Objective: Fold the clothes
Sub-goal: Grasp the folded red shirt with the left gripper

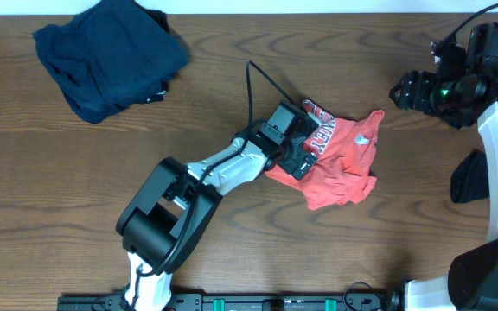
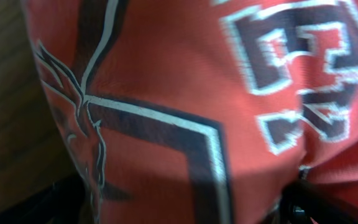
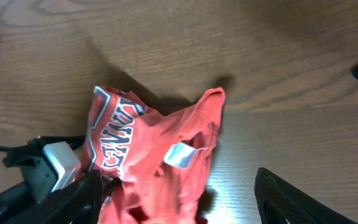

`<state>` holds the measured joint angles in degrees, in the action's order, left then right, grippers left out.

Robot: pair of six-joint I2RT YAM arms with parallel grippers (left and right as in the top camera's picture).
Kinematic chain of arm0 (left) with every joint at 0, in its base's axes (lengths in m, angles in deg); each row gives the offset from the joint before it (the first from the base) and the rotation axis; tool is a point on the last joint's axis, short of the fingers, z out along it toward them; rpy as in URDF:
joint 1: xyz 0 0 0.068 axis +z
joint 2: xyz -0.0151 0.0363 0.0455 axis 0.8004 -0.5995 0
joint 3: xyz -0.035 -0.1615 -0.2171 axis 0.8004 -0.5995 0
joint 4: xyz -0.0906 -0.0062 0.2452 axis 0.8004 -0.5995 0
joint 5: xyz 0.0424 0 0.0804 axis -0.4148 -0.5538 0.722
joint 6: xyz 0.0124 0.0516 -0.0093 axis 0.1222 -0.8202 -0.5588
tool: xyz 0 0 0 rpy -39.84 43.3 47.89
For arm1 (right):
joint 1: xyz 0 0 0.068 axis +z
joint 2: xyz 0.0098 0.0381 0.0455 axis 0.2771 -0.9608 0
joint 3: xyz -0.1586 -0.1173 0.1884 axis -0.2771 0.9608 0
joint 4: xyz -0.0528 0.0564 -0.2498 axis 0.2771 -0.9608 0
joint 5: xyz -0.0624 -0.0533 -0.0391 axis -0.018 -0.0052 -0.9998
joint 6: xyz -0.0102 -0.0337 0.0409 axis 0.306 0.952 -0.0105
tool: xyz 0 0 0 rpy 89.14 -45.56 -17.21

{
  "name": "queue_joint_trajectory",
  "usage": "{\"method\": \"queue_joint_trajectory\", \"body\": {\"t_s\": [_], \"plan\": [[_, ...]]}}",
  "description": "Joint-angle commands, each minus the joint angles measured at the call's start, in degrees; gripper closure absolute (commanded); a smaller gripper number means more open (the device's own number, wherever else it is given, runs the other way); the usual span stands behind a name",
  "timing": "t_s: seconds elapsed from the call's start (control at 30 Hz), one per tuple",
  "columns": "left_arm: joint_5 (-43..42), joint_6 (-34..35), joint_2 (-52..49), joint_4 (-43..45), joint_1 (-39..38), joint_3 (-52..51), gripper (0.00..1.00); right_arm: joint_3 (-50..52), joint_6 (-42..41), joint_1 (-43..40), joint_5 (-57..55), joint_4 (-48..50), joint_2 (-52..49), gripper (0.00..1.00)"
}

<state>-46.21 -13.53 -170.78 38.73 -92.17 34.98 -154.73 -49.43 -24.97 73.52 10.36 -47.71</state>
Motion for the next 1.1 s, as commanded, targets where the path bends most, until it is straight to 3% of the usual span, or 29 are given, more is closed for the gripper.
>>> {"method": "queue_joint_trajectory", "body": {"t_s": [0.0,0.17,0.27,0.53,0.63,0.87,0.97,1.07], "plan": [[14.29,-4.74,-1.77,-2.08,0.09,0.83,0.02,-0.61,-0.26,-0.26,-1.44,-0.44,0.35,0.24],[27.3,-4.7,-1.77,-4.72,1.42,0.83,0.02,-0.61,-0.24,-0.26,-2.25,-0.85,0.35,0.24],[30.03,-4.7,-1.77,-7.19,4.33,0.83,0.02,-0.61,-0.24,-0.26,-2.25,-1.01,0.35,0.24],[30.1,-4.55,-1.77,-7.67,17.44,0.85,0.02,-0.57,0.02,-0.22,-2.21,-1.07,0.35,0.24],[30.1,-7.87,-1.51,-7.43,20.55,1.03,0.02,-0.57,0.39,-0.2,-2.23,-1.03,0.35,0.23],[30.08,-7.63,3.69,-7.48,20.7,1.88,0.02,-0.57,0.5,-0.2,-2.23,-0.96,0.35,0.23],[30.05,-5.07,8.37,-8.41,19.1,2.23,0.02,-0.57,0.83,-0.22,-2.23,-1.03,0.35,0.23],[27.36,1.75,14.16,-10.6,16.87,3.02,0.02,-0.57,0.83,-0.15,-2.23,-1.07,0.35,0.23]]}}
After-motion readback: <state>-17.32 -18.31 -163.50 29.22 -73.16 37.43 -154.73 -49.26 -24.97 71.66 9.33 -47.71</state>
